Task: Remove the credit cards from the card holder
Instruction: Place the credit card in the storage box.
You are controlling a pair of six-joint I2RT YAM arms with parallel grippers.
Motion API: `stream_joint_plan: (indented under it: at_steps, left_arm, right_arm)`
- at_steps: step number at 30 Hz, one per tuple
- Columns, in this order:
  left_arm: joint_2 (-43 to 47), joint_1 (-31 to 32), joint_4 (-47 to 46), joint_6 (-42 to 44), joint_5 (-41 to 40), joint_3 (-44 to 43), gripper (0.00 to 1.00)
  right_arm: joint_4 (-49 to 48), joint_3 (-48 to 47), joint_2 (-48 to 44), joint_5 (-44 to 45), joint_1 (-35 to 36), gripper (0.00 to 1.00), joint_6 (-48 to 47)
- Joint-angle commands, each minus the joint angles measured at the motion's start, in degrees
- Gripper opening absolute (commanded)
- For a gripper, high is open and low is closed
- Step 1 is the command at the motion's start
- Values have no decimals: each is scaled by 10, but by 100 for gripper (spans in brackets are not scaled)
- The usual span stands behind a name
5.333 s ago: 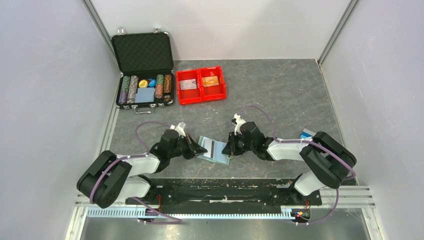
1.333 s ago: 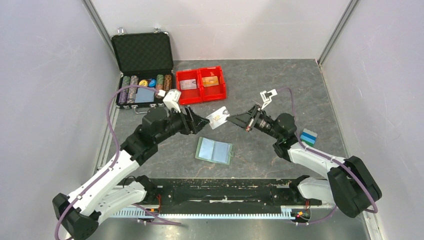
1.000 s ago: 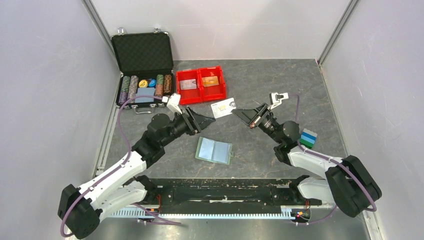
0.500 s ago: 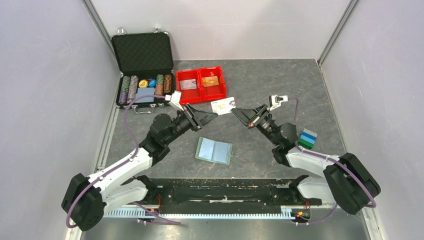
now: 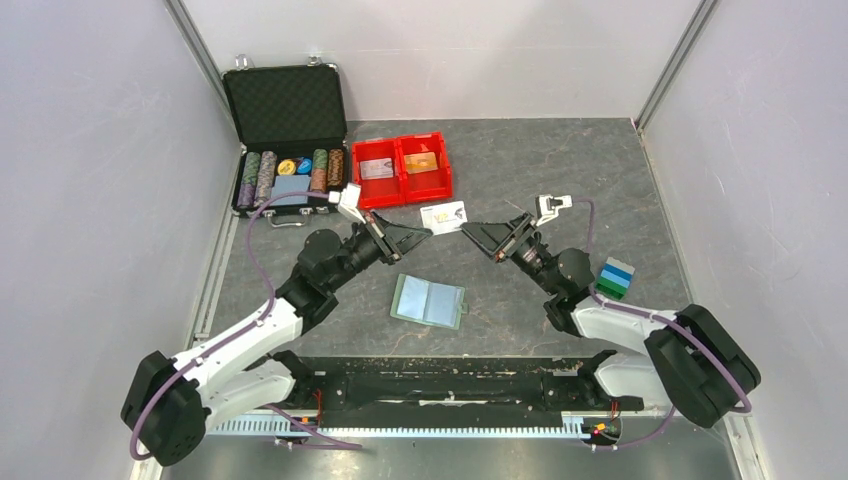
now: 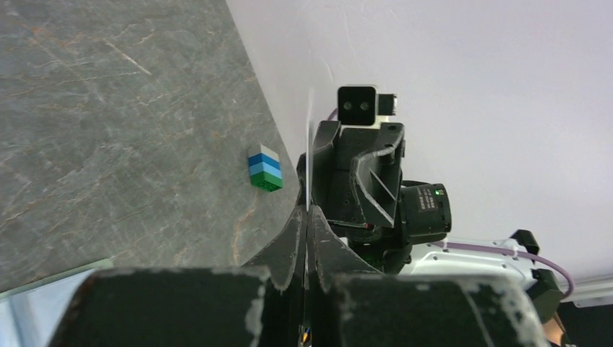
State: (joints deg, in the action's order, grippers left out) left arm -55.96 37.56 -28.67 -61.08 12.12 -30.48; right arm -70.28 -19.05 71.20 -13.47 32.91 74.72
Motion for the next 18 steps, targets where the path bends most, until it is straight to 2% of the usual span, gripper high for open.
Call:
stream_joint_plan:
  at_steps: [1,6,10,15,18]
  left_arm:
    - [12,-12,68,62,-8,-47,2]
    - [7,-53,167,121,-6,-98,2]
    - [-9,-119,212,156,17,-126,2]
    - [-69,-220,267,191,49,-164,2]
    - [-126,-273,276,195,79,-188,2]
  right_arm:
    - [15,25,-33,-15,2,45,-36]
    - [124,22,-93,-41,0,69,-134]
    - [247,4,-152,-59,0,98,-222]
    - [441,-52,-213,-51,1,98,-339]
    - [525,-74,-246,-26,1,98,-391]
